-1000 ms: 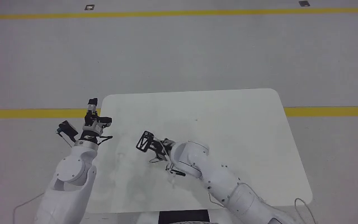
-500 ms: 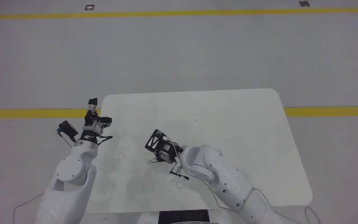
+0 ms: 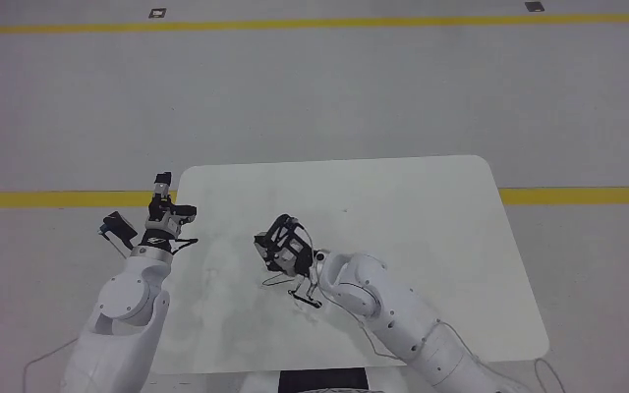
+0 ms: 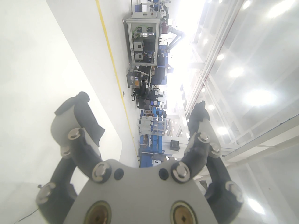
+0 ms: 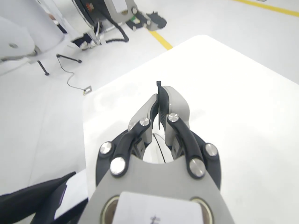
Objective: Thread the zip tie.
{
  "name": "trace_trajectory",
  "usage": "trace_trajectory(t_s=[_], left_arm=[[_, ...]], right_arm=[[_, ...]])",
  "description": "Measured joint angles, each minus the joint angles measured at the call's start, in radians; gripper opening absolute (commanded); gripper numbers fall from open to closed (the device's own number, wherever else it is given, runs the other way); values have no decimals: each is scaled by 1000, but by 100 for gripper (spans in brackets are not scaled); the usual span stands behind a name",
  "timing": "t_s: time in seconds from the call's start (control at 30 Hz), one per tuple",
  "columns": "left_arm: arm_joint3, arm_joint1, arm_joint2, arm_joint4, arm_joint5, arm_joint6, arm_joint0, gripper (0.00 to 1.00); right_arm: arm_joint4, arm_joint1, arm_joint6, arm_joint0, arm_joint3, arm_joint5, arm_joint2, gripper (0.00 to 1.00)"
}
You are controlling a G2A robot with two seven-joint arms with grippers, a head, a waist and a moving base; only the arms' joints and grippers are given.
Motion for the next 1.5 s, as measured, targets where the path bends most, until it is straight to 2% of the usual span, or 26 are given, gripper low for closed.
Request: trace_trajectory(t_s=[0.13,0.2,0.67,0.73,0.8,0.9,0.93,1.0,1.03,1.1,1.13,1.23,1.4,1.5], left_arm=[[0,0,0,0,0,0,0,100],[0,0,0,0,0,0,0,100],[0,0,0,0,0,0,0,100],[1,0,3,-15,7,-15,-1,100],[9,2,-8,-70,35,-88,-3,100],[43,12,-54,-177,123,-268,-4,100],[58,16,-76,-211,164,-335,-7,100],[83,22,-104,-262,231,-427,-11,100],[97,25,-122,-309,277,-481,-17,100],[114,30,-144,-362,325,-552,-25,100],[123,33,-156,-369,333,-586,-31,100],[127,34,-162,-351,304,-598,-34,100],[126,34,-161,-351,305,-596,-34,100],[149,35,-146,-380,339,-633,-38,100]], right_arm=[[138,10,-170,74,100,0,-79,0],[207,12,-207,97,124,0,-109,0],[196,12,-203,96,123,0,-107,0],[220,12,-220,86,120,0,-101,0],[276,15,-245,79,119,0,-99,0],[376,25,-271,90,119,0,-124,0],[403,31,-281,101,124,0,-137,0],[447,41,-306,115,130,0,-158,0],[477,49,-324,126,134,0,-172,0],[526,60,-346,143,142,0,-194,0],[544,66,-355,152,160,0,-199,0],[545,66,-355,153,162,0,-199,0],[544,66,-354,153,160,0,-199,0],[559,66,-351,145,158,0,-194,0]])
